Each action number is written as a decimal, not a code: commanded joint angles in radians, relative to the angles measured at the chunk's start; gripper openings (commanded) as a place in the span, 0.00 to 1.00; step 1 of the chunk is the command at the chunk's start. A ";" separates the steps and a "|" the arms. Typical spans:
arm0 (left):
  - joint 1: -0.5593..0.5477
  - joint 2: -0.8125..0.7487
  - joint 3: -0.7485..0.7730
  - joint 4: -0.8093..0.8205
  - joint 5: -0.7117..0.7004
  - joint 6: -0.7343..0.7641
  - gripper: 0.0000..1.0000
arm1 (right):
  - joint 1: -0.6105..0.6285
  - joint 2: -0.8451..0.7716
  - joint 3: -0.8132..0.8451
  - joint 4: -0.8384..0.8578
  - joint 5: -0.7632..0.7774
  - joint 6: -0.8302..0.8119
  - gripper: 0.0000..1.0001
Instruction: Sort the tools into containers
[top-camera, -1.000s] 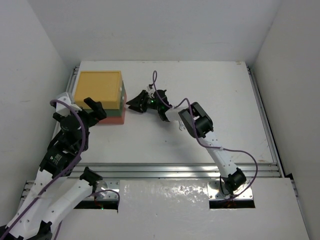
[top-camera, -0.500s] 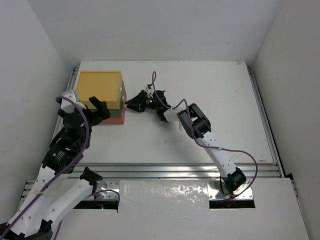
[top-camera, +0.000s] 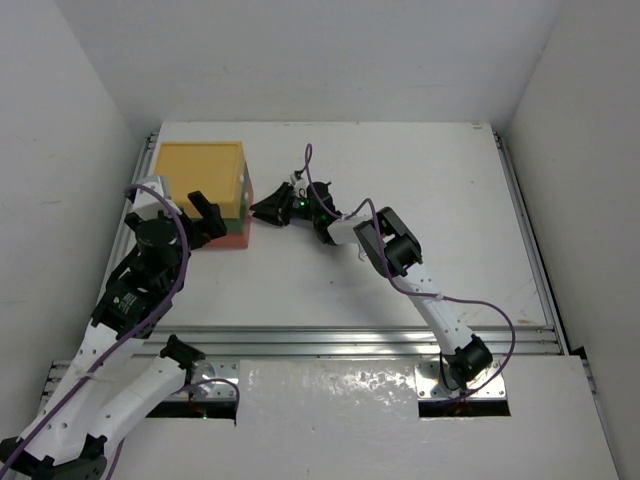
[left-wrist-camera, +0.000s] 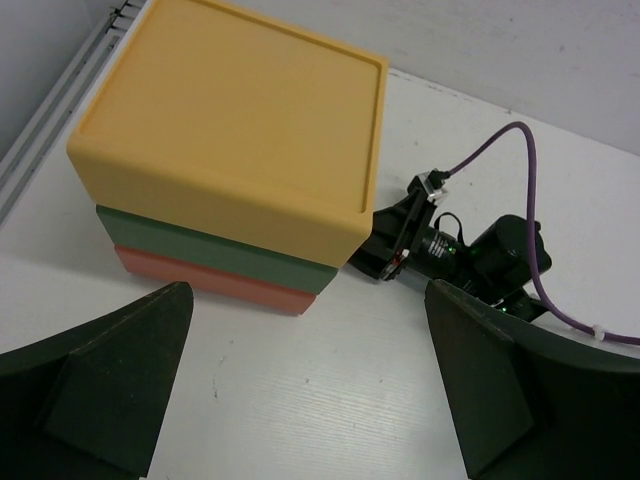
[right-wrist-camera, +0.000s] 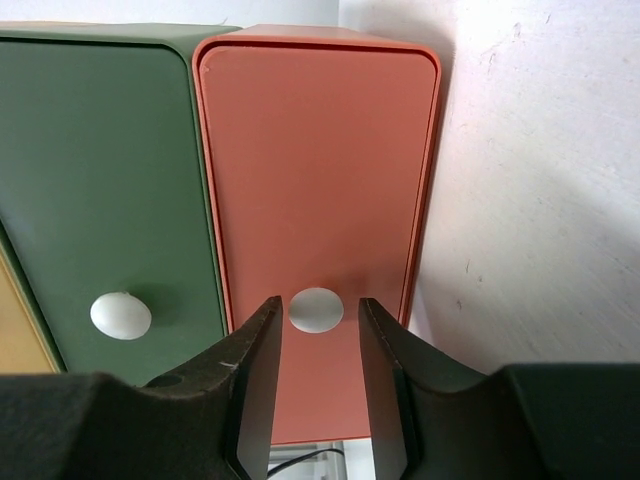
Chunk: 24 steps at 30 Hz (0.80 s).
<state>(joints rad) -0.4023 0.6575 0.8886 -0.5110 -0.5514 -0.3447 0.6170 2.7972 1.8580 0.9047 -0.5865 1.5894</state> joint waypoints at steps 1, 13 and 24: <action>0.016 -0.001 -0.002 0.051 0.019 0.012 1.00 | 0.013 0.028 0.026 -0.059 -0.027 -0.025 0.37; 0.022 0.024 -0.004 0.055 0.051 0.021 1.00 | 0.015 0.038 0.058 -0.056 -0.041 -0.017 0.21; 0.023 0.037 -0.004 0.057 0.067 0.024 0.99 | -0.039 -0.109 -0.161 0.040 -0.059 -0.046 0.12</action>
<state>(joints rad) -0.3912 0.6964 0.8879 -0.4973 -0.4984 -0.3370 0.6071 2.7476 1.7580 0.9401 -0.6109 1.5887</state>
